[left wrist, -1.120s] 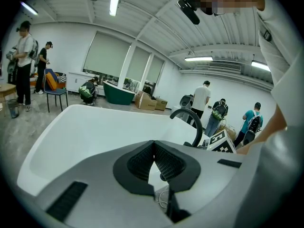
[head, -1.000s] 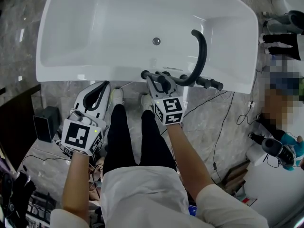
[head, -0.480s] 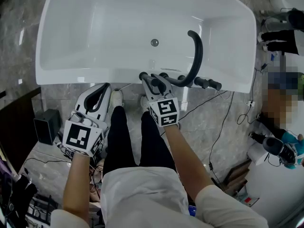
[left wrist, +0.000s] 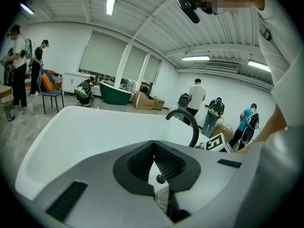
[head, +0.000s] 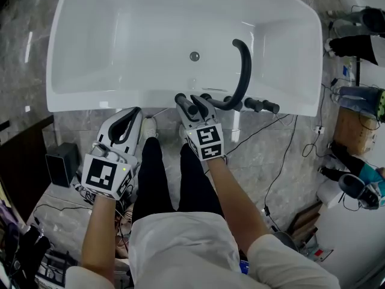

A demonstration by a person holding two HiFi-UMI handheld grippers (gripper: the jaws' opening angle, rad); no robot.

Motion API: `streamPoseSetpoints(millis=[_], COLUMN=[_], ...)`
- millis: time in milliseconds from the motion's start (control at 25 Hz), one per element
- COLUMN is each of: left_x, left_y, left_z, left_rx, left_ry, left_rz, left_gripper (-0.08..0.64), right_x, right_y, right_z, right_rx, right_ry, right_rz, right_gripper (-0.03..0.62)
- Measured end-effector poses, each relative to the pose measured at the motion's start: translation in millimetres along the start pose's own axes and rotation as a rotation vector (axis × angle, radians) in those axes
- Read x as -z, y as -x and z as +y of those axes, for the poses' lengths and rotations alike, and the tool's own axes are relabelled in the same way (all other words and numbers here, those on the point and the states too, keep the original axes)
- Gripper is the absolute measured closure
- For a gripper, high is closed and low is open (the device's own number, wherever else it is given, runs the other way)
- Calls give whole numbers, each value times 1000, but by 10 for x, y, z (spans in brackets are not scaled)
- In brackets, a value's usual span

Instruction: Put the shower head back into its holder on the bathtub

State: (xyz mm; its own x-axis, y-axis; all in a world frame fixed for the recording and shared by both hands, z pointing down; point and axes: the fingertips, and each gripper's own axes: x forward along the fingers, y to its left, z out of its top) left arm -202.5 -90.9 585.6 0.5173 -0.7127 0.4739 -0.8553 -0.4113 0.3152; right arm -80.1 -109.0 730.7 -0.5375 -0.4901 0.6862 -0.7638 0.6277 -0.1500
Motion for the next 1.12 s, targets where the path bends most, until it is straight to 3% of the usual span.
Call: streamPoseSetpoints(millis=[320,800,920,1120], left_x=[-70,-135,-176,-419], left_y=[16,16,3,82], left_z=[-53,-219,-314,-543], left_rx=[8,1,2,14], left_ry=[-12,-30,-37,-61], left_rz=[-4,5,8,-23], left_gripper=[549,549,549,549], right_x=[1,-100,-145,-308], right_y=[21,290,470,872], right_z=[45,140,138,141], right_rx=[-43,-75,-66,-64], right_ry=[-1,21,25,-6], right_rz=[21,19,17,-35], right_gripper=[337,319,324,415])
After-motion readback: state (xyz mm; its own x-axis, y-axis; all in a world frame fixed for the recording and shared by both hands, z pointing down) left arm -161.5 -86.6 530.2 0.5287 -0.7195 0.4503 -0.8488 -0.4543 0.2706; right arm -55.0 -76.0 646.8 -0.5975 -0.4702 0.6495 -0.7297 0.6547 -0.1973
